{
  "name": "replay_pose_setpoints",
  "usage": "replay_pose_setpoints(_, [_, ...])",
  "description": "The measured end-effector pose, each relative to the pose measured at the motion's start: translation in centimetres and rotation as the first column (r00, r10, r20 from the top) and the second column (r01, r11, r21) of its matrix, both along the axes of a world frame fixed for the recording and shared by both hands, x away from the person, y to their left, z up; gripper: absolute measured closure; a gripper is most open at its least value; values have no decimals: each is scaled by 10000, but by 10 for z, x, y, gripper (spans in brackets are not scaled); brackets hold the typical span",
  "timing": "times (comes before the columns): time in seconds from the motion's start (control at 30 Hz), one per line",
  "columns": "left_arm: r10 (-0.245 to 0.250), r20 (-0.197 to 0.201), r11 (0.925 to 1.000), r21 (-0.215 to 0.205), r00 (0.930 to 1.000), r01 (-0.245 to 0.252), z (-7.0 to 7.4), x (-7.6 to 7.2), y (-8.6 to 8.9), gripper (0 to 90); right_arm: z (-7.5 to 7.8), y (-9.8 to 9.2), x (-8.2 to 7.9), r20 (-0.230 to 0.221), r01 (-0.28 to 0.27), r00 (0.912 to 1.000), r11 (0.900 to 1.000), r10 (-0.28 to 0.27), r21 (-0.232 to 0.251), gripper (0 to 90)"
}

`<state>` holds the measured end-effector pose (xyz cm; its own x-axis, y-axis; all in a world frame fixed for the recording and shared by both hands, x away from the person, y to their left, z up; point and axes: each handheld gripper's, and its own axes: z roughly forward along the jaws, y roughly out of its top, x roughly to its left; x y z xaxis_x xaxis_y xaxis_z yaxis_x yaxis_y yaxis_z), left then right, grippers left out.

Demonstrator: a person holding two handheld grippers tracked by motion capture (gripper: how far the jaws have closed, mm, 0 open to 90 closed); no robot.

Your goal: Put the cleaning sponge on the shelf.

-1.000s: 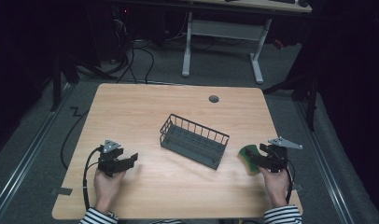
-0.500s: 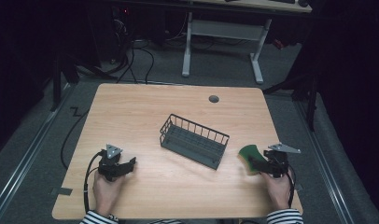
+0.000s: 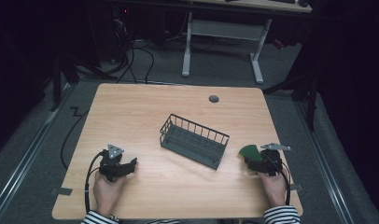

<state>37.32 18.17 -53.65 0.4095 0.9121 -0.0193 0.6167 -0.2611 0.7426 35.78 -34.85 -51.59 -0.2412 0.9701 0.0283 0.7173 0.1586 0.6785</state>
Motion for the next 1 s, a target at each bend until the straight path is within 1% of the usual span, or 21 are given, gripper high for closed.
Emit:
replay_pose_setpoints(0.1, [-3, -5, 10000, -1, 10000, 3, 0, 0, 0, 288, 1, -1, -1, -21, -63, 10000, 9999, 63, 116, 284])
replay_pose_setpoints(0.23, [-6, -9, 10000, -29, 10000, 6, 0, 0, 0, 287, 2, -1, -1, -53, -119, 9999, 9998, 120, 148, 293])
replay_pose_setpoints(0.37, [-2, -6, 10000, -3, 10000, 2, 0, 0, 0, 288, 3, -1, -2, -73, -172, 9998, 9994, 175, 307, 296])
replay_pose_setpoints(0.6, [11, -17, 10000, 7, 10000, -11, 0, 0, 0, 288, 9, -2, -8, 213, -419, 9989, 9970, 406, 649, 299])
replay_pose_setpoints(0.67, [15, -14, 10000, 13, 10000, -15, 0, 0, 0, 288, 11, -2, -9, 251, -414, 9989, 9958, 395, 814, 300])
replay_pose_setpoints(0.77, [-1, -22, 10000, 11, 10000, 1, 0, 0, 0, 285, 17, -2, -11, 342, -489, 9984, 9944, 459, 934, 300])
replay_pose_setpoints(1.0, [1, -22, 10000, -3, 10000, -1, 0, 0, 0, 285, 38, 2, -14, 874, -935, 9926, 9896, 841, 1092, 300])
